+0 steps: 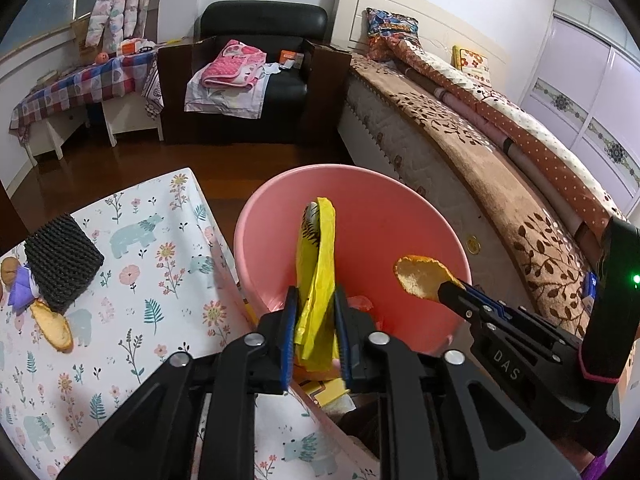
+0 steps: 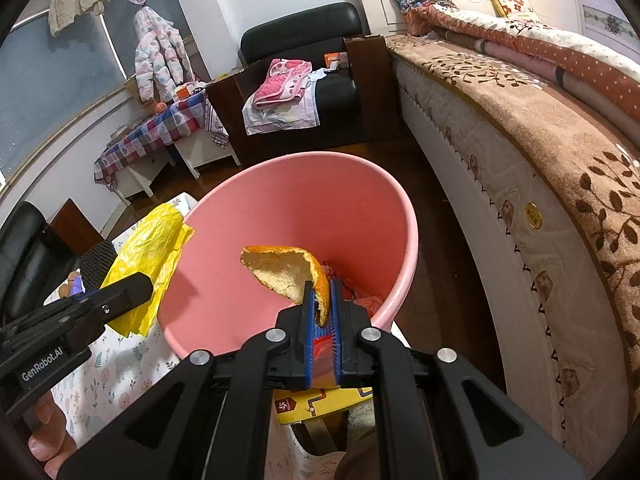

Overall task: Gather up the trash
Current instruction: 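Carry the yellow bag and orange peel to the pink bucket and release both, then move both open tools back toward the remaining items on the table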

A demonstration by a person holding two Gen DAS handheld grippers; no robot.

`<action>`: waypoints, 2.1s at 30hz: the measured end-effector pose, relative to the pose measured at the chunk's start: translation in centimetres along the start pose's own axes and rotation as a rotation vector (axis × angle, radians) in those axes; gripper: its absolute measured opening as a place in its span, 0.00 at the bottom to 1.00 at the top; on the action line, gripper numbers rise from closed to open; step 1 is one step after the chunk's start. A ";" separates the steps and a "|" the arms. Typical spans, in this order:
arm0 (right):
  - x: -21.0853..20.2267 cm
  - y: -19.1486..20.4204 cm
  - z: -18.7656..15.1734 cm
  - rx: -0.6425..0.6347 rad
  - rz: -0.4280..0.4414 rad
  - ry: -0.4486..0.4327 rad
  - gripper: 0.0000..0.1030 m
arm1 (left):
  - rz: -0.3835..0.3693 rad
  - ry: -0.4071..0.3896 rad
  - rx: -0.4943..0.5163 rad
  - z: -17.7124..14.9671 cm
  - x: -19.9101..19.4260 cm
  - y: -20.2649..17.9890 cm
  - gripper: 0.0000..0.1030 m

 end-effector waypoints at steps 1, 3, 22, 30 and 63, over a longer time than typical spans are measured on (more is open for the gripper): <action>0.1 0.0 0.0 0.000 0.000 0.000 0.07 | 0.001 -0.001 -0.003 0.0 0.0 0.1 0.24; 0.0 0.0 0.0 0.001 -0.001 0.000 0.07 | 0.003 -0.003 -0.009 0.1 0.1 0.3 0.34; 0.3 -0.7 0.0 0.040 0.020 -0.015 0.29 | -0.012 -0.023 -0.041 -0.3 -1.0 1.5 0.47; 0.0 -0.3 -0.1 0.031 0.019 -0.019 0.29 | -0.011 -0.035 -0.039 -0.4 -1.9 1.4 0.47; -2.4 7.4 -2.0 -0.085 0.109 0.003 0.29 | 0.073 -0.073 -0.145 -4.7 -7.1 7.9 0.47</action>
Point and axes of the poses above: each gripper's, at about its wrist camera, not at the fingertips, and x roughly the way its jaws point, y to its left, z to its top, the point moved 1 cm from there along x, roughly the way its jaws point, and after that the axes turned 12 degrees about z, right-handed, at the moved point
